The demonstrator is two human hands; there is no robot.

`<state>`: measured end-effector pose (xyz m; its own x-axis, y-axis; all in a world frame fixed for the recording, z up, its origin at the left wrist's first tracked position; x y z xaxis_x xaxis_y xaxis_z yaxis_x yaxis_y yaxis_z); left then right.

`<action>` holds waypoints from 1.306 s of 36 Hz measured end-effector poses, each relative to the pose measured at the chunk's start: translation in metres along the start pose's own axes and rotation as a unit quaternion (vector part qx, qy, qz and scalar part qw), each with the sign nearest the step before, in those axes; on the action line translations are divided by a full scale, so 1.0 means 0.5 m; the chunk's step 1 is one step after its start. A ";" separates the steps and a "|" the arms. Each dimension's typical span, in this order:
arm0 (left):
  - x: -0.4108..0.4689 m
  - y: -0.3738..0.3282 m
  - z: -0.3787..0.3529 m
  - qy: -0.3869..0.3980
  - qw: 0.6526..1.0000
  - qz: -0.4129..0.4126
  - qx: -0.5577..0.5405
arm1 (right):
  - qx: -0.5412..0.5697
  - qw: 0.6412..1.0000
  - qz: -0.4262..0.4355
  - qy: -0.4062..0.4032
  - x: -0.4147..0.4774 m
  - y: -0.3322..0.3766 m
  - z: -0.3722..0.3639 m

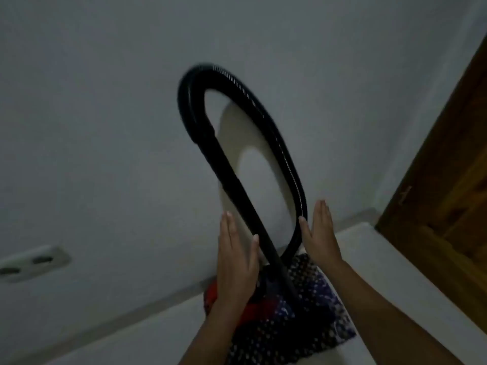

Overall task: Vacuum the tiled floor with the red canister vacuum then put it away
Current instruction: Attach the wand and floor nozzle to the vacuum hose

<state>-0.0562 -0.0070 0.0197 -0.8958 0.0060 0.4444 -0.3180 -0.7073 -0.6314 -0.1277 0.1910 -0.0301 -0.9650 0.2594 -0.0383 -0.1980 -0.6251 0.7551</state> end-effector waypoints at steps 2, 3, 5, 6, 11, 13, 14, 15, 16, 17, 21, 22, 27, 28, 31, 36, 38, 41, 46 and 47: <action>-0.007 0.024 -0.034 -0.032 0.999 -0.018 -0.035 | 0.015 1.000 0.012 -0.015 0.032 -0.034 -0.048; -0.006 0.040 -0.053 -0.042 0.998 -0.027 -0.048 | 0.021 1.000 0.012 -0.019 0.057 -0.052 -0.074; -0.009 0.061 -0.089 -0.055 0.994 -0.058 -0.080 | 0.043 0.999 0.019 -0.028 0.097 -0.077 -0.120; -0.013 0.065 -0.104 -0.063 0.991 -0.075 -0.088 | 0.054 0.997 0.027 -0.039 0.112 -0.088 -0.136; -0.007 0.095 -0.161 -0.102 0.976 -0.159 -0.110 | 0.090 0.989 0.070 -0.089 0.210 -0.124 -0.178; -0.003 0.101 -0.173 -0.118 0.970 -0.180 -0.116 | 0.108 0.985 0.082 -0.105 0.239 -0.130 -0.183; 0.000 0.104 -0.177 -0.124 0.967 -0.187 -0.117 | 0.122 0.983 0.084 -0.106 0.252 -0.133 -0.183; 0.003 0.107 -0.179 -0.128 0.965 -0.195 -0.115 | 0.140 0.982 0.083 -0.099 0.263 -0.134 -0.185; 0.007 0.108 -0.178 -0.131 0.964 -0.204 -0.112 | 0.157 0.980 0.083 -0.086 0.270 -0.133 -0.187; 0.009 0.109 -0.176 -0.132 0.962 -0.213 -0.109 | 0.172 0.979 0.082 -0.070 0.274 -0.130 -0.189; 0.007 0.104 -0.171 -0.125 0.961 -0.224 -0.107 | 0.176 0.977 0.107 -0.056 0.245 -0.101 -0.186; 0.006 0.103 -0.169 -0.125 0.962 -0.216 -0.110 | 0.180 0.976 0.115 -0.053 0.230 -0.094 -0.185; 0.010 0.118 -0.153 -0.119 0.971 -0.160 -0.134 | 0.208 0.962 0.175 -0.035 0.139 -0.097 -0.169; 0.010 0.118 -0.149 -0.118 0.972 -0.150 -0.140 | 0.212 0.958 0.190 -0.036 0.120 -0.104 -0.169; 0.006 0.114 -0.140 -0.126 0.972 -0.140 -0.141 | 0.193 0.952 0.237 -0.037 0.067 -0.111 -0.187; 0.007 0.111 -0.132 -0.138 0.966 -0.156 -0.156 | 0.144 0.953 0.266 -0.006 0.005 -0.108 -0.248; 0.006 0.112 -0.128 -0.136 0.965 -0.163 -0.155 | 0.113 0.954 0.278 -0.016 -0.020 -0.106 -0.265; 0.001 0.111 -0.120 -0.128 0.965 -0.161 -0.163 | 0.035 0.962 0.266 -0.047 -0.033 -0.100 -0.284; 0.001 0.110 -0.096 -0.117 0.964 -0.145 -0.190 | -0.062 0.955 0.267 -0.109 -0.030 -0.082 -0.300; 0.002 0.112 -0.088 -0.120 0.963 -0.142 -0.197 | -0.075 0.952 0.273 -0.111 -0.033 -0.080 -0.302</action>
<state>-0.0887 -0.0155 -0.0428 -0.6731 -0.0370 0.7386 -0.6746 -0.3784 -0.6338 -0.1301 0.1005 -0.1585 -0.8738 0.0044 0.4863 0.2851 -0.8055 0.5196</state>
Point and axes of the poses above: each hand's wrist, its own x-axis towards the middle knuckle, its own z-axis out of the back of the hand, y = z × x, the point moved 6 cm from there along x, towards the middle knuckle, and after that the axes turned 10 degrees about -z, right-handed, at the moved point
